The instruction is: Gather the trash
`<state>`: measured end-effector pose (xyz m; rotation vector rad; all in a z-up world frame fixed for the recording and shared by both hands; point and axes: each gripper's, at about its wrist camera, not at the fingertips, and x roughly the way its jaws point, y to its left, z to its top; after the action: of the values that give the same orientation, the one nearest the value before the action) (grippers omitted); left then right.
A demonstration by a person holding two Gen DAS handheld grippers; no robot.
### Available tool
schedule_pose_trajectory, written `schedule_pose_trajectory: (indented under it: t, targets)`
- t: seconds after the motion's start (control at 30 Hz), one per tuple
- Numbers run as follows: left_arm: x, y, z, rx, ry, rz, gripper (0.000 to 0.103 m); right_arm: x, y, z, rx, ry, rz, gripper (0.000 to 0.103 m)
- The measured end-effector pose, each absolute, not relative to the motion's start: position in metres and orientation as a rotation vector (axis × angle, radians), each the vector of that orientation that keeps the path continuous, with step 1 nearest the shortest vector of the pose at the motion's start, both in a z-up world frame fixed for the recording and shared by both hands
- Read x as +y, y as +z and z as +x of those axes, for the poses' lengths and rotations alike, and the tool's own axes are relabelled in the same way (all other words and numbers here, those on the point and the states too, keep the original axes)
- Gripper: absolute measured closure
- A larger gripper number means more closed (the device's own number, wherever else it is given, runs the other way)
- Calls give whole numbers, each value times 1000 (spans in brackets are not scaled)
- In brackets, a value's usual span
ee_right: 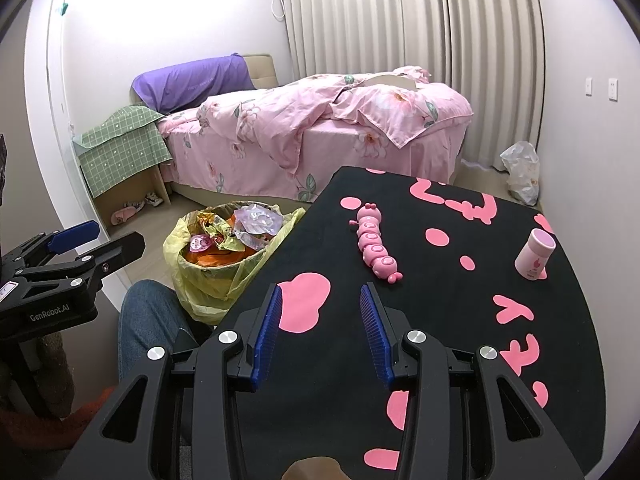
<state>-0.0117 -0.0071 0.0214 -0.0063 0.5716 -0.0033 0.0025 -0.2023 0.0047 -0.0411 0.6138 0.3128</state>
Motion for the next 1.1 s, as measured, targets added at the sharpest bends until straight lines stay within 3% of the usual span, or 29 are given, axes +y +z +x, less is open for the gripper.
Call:
schedule_pose_trajectory:
  t: [1.1]
  targets:
    - [3,18,3,617,-64,-46,14,-204,4,7,639,328,-37,64]
